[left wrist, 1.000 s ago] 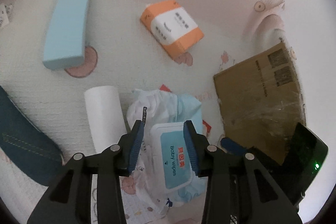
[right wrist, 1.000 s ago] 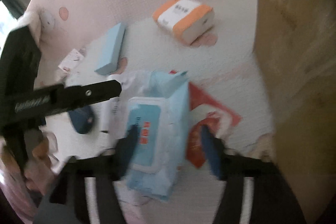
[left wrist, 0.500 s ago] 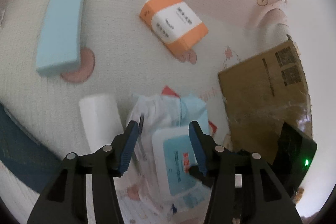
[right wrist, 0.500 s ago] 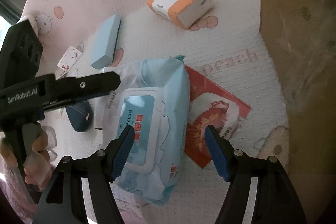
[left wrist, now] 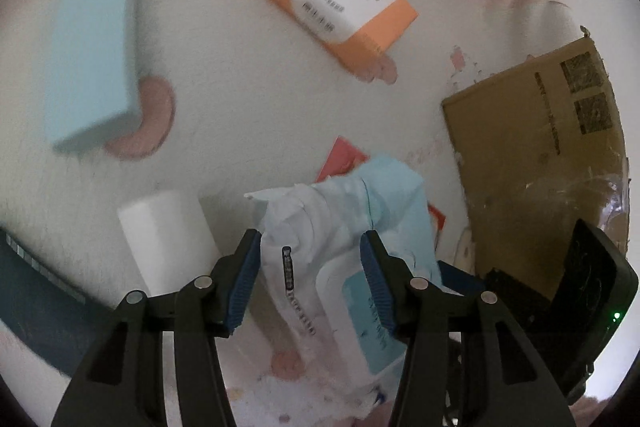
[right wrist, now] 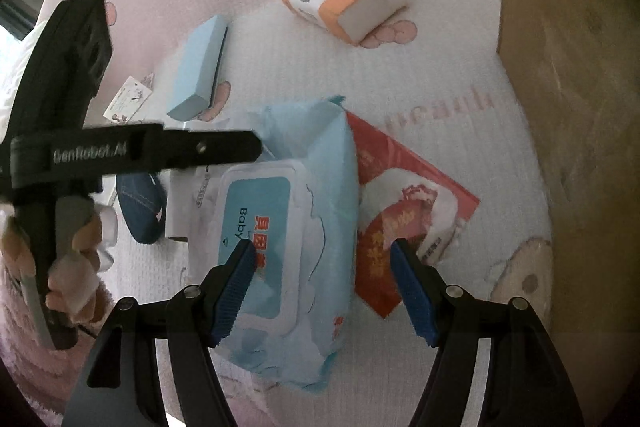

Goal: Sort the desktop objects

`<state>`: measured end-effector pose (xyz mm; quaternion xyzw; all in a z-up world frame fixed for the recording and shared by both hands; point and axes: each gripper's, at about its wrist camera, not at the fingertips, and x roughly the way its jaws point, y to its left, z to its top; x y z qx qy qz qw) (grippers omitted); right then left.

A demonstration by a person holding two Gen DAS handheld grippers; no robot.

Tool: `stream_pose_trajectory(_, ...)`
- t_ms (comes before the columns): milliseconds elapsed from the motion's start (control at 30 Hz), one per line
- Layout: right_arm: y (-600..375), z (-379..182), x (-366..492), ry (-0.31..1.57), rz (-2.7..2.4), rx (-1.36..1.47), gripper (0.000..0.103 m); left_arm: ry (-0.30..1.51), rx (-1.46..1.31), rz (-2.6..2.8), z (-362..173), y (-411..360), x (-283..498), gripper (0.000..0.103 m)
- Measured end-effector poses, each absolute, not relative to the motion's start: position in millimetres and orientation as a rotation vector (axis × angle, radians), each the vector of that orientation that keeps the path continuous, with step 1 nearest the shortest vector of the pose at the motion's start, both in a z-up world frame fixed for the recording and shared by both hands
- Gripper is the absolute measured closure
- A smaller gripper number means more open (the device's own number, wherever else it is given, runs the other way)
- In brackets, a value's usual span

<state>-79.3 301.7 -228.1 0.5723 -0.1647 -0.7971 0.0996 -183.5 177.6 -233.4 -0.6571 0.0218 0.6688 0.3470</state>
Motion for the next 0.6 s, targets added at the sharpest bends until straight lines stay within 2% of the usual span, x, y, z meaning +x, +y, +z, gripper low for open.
stream_pose_trajectory(133, 299.6, -231.4, -71.0, -0.519, -2.334, 1.7, 0.035, 0.034, -1.729, 1.72, -236.3, 166.8, -165.2, 0.047)
stream_pose_trajectory(500, 291.1, -229.8, -67.4, -0.445, -2.346, 1.691, 0.036, -0.307, -1.809, 1.676, -255.5, 143.1, -111.4, 0.045)
stream_pose_trajectory(600, 290.9, -230.3, -66.6, -0.454, -2.335, 1.69, 0.038, -0.361, -1.795, 1.689, -255.0, 144.6, -106.4, 0.054)
